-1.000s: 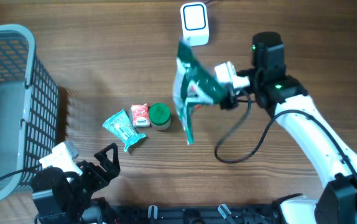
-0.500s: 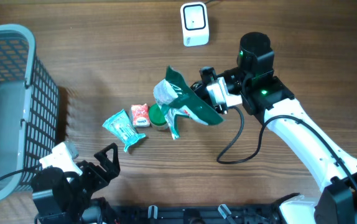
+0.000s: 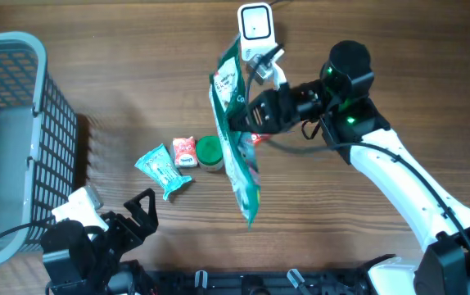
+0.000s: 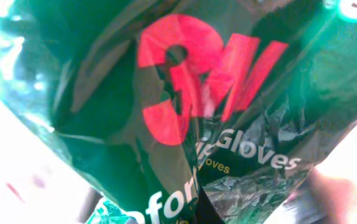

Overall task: Scan the item barcode
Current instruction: 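Lift the gloves pack and swing it up toward the scanner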

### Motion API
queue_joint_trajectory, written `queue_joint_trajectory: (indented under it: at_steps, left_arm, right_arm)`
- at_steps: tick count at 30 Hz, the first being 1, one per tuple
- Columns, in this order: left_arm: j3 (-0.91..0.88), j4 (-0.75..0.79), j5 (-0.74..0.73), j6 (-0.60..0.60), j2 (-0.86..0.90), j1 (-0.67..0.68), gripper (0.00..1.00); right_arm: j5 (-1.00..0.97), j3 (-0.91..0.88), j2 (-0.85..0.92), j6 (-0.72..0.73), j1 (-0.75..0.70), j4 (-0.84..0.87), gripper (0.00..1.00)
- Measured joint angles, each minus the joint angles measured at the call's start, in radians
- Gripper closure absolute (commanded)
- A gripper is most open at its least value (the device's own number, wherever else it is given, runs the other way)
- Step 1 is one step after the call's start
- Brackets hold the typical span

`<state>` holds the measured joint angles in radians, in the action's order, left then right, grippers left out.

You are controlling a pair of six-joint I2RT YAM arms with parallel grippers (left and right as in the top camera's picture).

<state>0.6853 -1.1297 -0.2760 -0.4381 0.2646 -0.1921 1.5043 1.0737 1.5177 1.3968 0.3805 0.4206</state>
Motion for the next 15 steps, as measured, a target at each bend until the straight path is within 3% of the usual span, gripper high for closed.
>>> queue_joint_trajectory:
  at_steps: [2, 6, 11, 15]
  left_arm:
    - [0.0, 0.0, 0.0, 0.0, 0.0, 0.0, 0.0]
    - [0.0, 0.0, 0.0, 0.0, 0.0, 0.0, 0.0]
    - [0.0, 0.0, 0.0, 0.0, 0.0, 0.0, 0.0]
    - [0.0, 0.0, 0.0, 0.0, 0.0, 0.0, 0.0]
  right_arm:
    - [-0.016, 0.0, 0.0, 0.259, 0.0, 0.0, 0.96]
    - [-0.038, 0.0, 0.0, 0.516, 0.0, 0.0, 0.96]
    - [-0.041, 0.0, 0.0, 0.628, 0.0, 0.0, 0.96]
    - [-0.093, 0.0, 0.0, 0.584, 0.0, 0.0, 0.96]
